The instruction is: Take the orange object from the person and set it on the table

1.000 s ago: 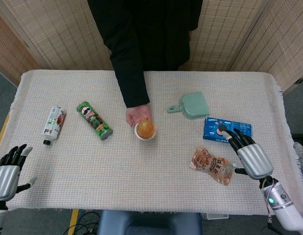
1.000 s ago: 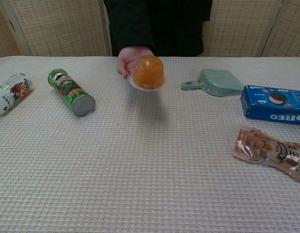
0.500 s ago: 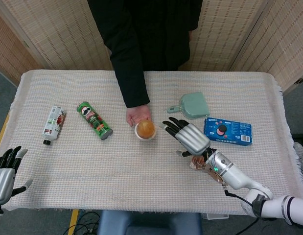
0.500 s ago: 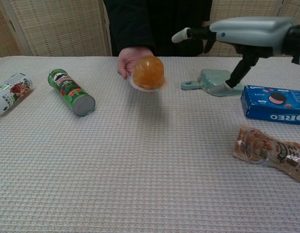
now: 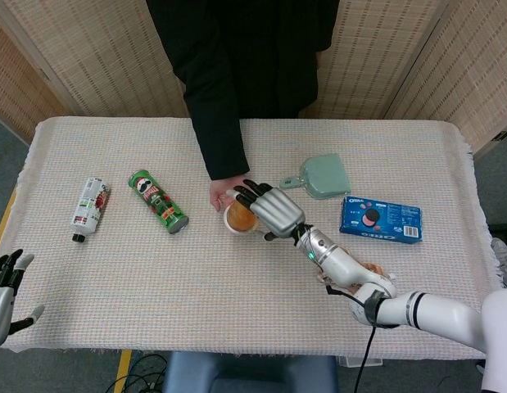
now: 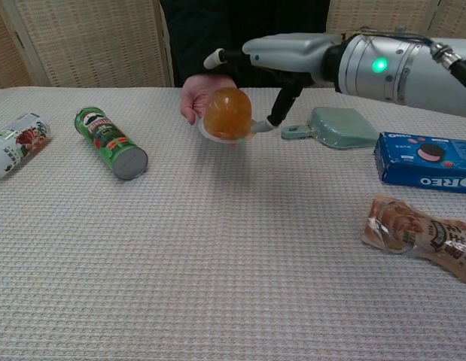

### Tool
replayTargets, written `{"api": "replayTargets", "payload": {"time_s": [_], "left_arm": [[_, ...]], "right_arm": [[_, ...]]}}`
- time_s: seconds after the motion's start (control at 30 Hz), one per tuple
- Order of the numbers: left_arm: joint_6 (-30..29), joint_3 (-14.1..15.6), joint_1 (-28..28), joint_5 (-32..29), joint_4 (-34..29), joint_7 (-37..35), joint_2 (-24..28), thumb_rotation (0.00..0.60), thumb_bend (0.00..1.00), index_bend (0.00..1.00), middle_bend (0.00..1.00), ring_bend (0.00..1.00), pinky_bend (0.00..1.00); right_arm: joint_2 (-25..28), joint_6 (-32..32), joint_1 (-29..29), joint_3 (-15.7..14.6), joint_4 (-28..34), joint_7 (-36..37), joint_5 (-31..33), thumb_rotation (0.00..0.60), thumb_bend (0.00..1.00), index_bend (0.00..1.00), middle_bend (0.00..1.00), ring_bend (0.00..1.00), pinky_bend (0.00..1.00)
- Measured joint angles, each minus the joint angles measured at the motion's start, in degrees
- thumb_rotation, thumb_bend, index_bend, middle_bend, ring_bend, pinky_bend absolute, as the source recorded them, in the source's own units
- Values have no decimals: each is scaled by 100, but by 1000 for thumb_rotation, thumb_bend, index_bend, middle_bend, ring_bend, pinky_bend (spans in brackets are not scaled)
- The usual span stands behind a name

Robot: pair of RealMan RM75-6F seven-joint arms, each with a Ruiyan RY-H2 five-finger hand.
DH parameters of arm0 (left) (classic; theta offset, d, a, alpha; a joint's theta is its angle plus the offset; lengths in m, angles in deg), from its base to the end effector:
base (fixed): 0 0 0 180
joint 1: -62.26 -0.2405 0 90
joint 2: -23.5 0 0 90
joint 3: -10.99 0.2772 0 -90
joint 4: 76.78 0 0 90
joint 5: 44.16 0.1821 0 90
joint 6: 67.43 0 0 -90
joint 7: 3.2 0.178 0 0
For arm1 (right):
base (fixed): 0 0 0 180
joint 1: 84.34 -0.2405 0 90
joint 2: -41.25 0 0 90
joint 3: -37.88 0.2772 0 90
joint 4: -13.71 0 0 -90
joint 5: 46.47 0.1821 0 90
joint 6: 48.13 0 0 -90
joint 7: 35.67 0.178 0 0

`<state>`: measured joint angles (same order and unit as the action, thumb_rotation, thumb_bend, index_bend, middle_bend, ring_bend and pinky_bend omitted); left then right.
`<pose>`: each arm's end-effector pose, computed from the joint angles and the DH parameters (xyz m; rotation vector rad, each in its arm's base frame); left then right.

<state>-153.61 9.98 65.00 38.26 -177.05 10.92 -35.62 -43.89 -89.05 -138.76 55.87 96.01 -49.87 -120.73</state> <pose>-0.3175 0.1949 0.2122 -1.3925 -0.8162 -0.6866 -0.0517 -0.4200 0.0114 2.1435 -0.6702 1.0434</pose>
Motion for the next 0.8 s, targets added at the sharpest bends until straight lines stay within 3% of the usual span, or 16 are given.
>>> {"api": "replayTargets", "payload": {"time_s": [0.33, 0.5, 0.73, 0.8], "left_arm": [[17, 22, -63, -50, 102, -143, -5, 600, 223, 137, 74, 97, 213], [23, 33, -89, -59, 154, -221, -18, 600, 223, 141, 72, 97, 213], [45, 32, -108, -68, 223, -326, -25, 600, 223, 143, 67, 97, 213], [43, 33, -114, -63, 233, -346, -22, 600, 223, 143, 66, 97, 213]], "right_arm": [[-279, 90, -329, -147, -285, -278, 282, 600, 288, 40, 95, 83, 253], [-403, -34, -416, -208, -392, -463, 339, 600, 398, 205, 184, 125, 360], [-662, -118, -586, -308, -648, -800, 512, 600, 480, 349, 253, 169, 429], [-707, -149, -624, -327, -685, -842, 518, 600, 549, 435, 305, 221, 510]]}}
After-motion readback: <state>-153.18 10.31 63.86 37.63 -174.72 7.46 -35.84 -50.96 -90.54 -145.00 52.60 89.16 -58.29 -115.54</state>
